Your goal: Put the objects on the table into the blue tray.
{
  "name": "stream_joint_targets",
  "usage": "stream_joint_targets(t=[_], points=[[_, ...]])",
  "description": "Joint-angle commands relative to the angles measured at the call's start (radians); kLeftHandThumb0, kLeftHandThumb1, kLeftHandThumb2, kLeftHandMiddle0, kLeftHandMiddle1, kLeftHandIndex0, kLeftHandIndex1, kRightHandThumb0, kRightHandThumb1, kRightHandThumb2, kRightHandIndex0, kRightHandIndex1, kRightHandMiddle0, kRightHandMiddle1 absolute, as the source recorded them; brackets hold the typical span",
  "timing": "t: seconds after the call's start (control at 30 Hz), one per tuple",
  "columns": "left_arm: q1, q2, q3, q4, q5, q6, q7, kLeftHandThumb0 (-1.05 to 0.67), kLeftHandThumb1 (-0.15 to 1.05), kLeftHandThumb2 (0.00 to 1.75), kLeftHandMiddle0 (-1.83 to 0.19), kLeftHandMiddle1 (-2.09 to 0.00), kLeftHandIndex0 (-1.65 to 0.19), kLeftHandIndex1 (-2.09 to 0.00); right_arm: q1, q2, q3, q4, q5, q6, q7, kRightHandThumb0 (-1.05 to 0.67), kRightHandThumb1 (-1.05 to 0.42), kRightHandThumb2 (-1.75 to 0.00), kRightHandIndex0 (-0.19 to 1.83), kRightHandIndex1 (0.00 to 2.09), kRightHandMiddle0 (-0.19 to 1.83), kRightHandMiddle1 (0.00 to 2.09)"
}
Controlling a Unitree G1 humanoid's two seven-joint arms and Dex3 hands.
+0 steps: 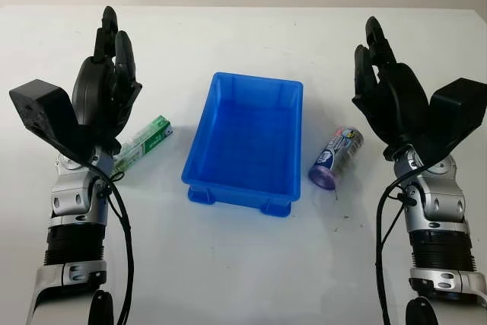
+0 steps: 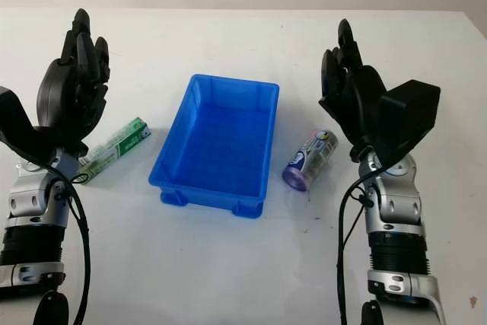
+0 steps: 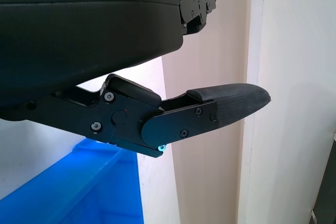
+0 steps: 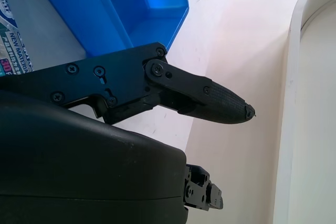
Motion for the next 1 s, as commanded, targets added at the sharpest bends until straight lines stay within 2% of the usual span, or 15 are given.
stream_joint_targets(t=[0.0, 0.27, 0.37, 0.47, 0.57, 0.63, 0.7, 0.8, 0.83, 0.93, 0.97], points=[[-0.001, 0.005, 0.000, -0.002, 0.001, -0.006, -0.002, -0.79, 1.05, 0.67, 0.19, 0.00, 0.19, 0.00, -0.007, -0.002, -0.004, -0.003, 0.002, -0.012, 0.001, -0.72, -1.05, -0.72, -0.19, 0.00, -0.19, 0.00], [-0.021, 0.001, -0.002, 0.027, 0.001, -0.016, -0.005, -0.80, 1.05, 0.67, 0.19, 0.00, 0.19, 0.00, -0.023, -0.024, 0.000, 0.025, -0.009, -0.018, 0.024, -0.72, -1.05, -0.72, -0.19, 0.00, -0.19, 0.00], [-0.017, 0.002, -0.002, 0.025, 0.000, -0.020, -0.007, -0.80, 1.05, 0.67, 0.19, 0.00, 0.19, 0.00, -0.025, -0.072, 0.002, 0.009, -0.025, -0.025, 0.066, -0.74, -1.05, -0.66, -0.19, 0.00, -0.19, 0.00], [-0.012, 0.003, -0.001, 0.011, -0.002, -0.014, -0.005, -0.80, 1.05, 0.67, 0.19, 0.00, 0.19, 0.00, -0.055, -0.179, 0.025, 0.015, -0.085, -0.083, 0.145, -0.76, -1.05, -0.52, -0.19, 0.00, -0.19, 0.00], [-0.008, 0.009, 0.003, 0.003, -0.007, -0.008, -0.008, -0.80, 1.05, 0.67, 0.19, 0.00, 0.19, 0.00, -0.112, -0.326, 0.058, 0.010, -0.162, -0.099, 0.254, -0.82, -1.05, -0.24, -0.19, 0.00, -0.18, 0.02], [-0.008, 0.010, 0.007, 0.004, -0.008, -0.010, -0.007, -0.79, 1.05, 0.67, 0.19, 0.00, 0.19, 0.00, -0.152, -0.424, 0.082, -0.024, -0.207, -0.061, 0.331, -0.84, -0.96, -0.09, -0.17, 0.02, -0.14, 0.05], [-0.007, 0.009, 0.008, 0.002, -0.008, -0.010, -0.005, -0.79, 1.05, 0.66, 0.19, 0.00, 0.19, 0.00, -0.183, -0.507, 0.103, -0.063, -0.254, -0.058, 0.390, -0.82, -0.88, -0.04, -0.12, 0.04, -0.09, 0.07], [-0.009, 0.010, 0.007, 0.008, -0.005, -0.015, -0.007, -0.79, 1.05, 0.66, 0.19, 0.00, 0.19, 0.00, -0.201, -0.596, 0.135, -0.142, -0.321, -0.046, 0.458, -0.71, -0.75, -0.03, 0.04, 0.10, 0.05, 0.10], [-0.010, 0.009, 0.006, 0.009, -0.003, -0.014, -0.006, -0.79, 1.05, 0.67, 0.19, 0.00, 0.19, 0.00, -0.200, -0.619, 0.146, -0.161, -0.340, -0.065, 0.479, -0.67, -0.72, -0.04, 0.18, 0.13, 0.19, 0.11], [-0.015, 0.007, 0.001, 0.010, -0.003, 0.003, -0.003, -0.79, 1.05, 0.67, 0.19, 0.00, 0.19, 0.00, -0.170, -0.681, 0.187, -0.187, -0.399, -0.187, 0.531, -0.63, -0.70, -0.05, 0.52, 0.15, 0.49, 0.09], [-0.017, 0.006, 0.001, 0.012, -0.006, 0.008, -0.004, -0.80, 1.05, 0.67, 0.19, 0.00, 0.19, 0.00, -0.161, -0.696, 0.198, -0.191, -0.415, -0.219, 0.545, -0.60, -0.70, -0.05, 0.57, 0.14, 0.53, 0.09]])
